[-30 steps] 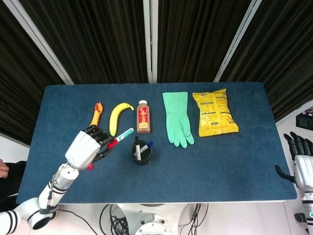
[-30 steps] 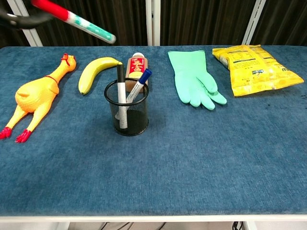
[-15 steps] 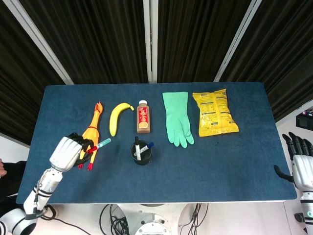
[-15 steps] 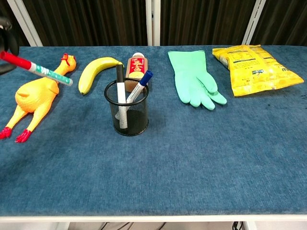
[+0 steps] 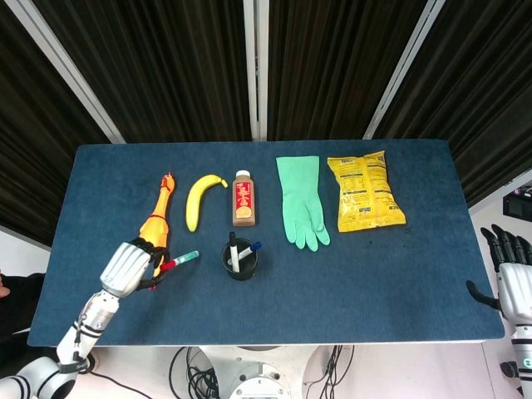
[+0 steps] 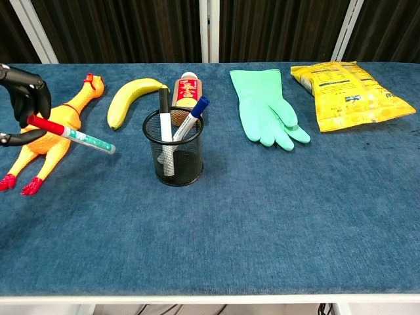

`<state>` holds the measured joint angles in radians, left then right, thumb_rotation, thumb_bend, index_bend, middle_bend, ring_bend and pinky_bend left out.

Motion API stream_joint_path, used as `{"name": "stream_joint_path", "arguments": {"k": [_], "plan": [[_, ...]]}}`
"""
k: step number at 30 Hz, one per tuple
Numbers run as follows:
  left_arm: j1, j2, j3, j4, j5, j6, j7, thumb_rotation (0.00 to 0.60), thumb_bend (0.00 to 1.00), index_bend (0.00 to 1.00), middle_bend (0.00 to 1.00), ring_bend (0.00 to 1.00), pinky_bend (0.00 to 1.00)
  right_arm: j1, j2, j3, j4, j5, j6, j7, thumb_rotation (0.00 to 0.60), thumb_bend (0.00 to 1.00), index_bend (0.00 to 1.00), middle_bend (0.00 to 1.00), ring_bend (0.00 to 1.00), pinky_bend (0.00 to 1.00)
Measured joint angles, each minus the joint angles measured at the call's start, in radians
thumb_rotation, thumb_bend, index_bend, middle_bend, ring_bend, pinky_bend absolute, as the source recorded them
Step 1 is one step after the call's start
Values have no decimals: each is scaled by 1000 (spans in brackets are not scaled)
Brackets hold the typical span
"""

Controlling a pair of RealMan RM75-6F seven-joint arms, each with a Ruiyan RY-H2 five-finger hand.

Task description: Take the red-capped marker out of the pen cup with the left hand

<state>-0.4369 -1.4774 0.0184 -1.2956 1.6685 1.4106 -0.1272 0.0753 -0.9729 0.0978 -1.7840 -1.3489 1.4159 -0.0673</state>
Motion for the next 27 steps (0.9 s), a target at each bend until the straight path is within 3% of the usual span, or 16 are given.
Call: {"name": "stream_joint_path", "arguments": {"k": [6, 9, 14, 20, 27], "plan": [[5, -1, 9, 9, -12, -31, -5, 600, 181, 243, 379, 319, 450, 3, -1, 2, 4, 6, -6, 2, 600, 177, 0, 0, 0, 0], [8, 20, 17, -17, -25, -58, -1, 600, 151, 156, 286, 226, 380, 3, -2, 1, 3, 5, -5, 0, 600, 178, 0, 0, 0, 0], [18, 49, 17, -45, -37, -60, 13, 600, 128, 129, 191, 113, 270, 1, -3, 2, 2, 5, 0, -1, 600, 177, 0, 0, 0, 0], [48, 109, -2, -94, -63, -19, 91, 600, 127, 150, 185, 106, 221, -2, -6, 4, 4, 4, 8, 4, 600, 177, 0, 0, 0, 0], [123, 213, -33, -162, -213, 8, 227, 600, 127, 118, 99, 11, 117, -5, -23, 8, 21, -6, 28, 10, 600, 177, 0, 0, 0, 0]]}}
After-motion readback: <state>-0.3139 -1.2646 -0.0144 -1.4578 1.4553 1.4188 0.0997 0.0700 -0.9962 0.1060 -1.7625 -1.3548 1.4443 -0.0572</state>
